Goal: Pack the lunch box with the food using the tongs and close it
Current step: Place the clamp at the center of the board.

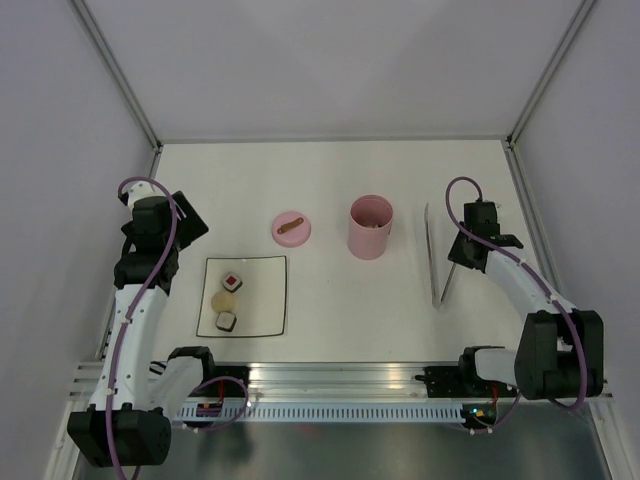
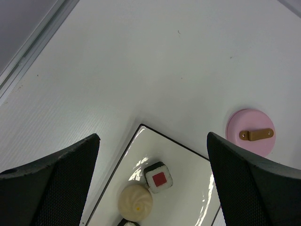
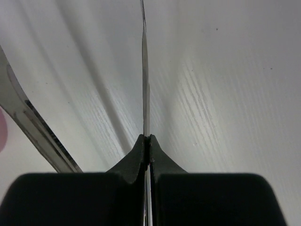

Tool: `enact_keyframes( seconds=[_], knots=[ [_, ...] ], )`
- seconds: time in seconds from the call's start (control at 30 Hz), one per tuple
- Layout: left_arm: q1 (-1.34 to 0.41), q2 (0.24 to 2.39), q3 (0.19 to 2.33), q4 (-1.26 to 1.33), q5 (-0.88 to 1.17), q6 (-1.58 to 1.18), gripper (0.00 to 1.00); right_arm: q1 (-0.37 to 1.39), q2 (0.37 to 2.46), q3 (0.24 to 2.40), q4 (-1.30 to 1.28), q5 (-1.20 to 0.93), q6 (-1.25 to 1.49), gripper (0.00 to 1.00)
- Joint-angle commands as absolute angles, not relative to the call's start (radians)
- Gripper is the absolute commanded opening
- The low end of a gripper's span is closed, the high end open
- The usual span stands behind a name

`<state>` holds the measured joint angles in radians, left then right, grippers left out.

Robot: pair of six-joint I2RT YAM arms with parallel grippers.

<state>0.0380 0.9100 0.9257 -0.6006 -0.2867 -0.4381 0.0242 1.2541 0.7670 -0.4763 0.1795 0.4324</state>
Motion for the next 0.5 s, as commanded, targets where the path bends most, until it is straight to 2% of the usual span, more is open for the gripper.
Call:
enact_keyframes(
  seconds=[0.0,0.23,0.37,0.47],
  knots=[
    [0.04,0.914,0.927,-0.595,-0.287,-0.431,1.0,0.025,1.318,0.744,-0.391,0.15,0.397,0.0],
    [0.04,0.928,0.927,-0.595,-0.29,-0.43,1.0,0.025,1.439,0.775,-0.337,0.166,0.373,0.01],
    [0.041,0.937,0.928,-0.594,-0.29,-0.428,1.0,0.023,1.529,0.804,-0.327,0.17,0.367,0.06],
    [0.04,0.942,0.928,-0.595,-0.293,-0.428,1.0,0.025,1.534,0.822,-0.33,0.183,0.367,0.28]
  ],
)
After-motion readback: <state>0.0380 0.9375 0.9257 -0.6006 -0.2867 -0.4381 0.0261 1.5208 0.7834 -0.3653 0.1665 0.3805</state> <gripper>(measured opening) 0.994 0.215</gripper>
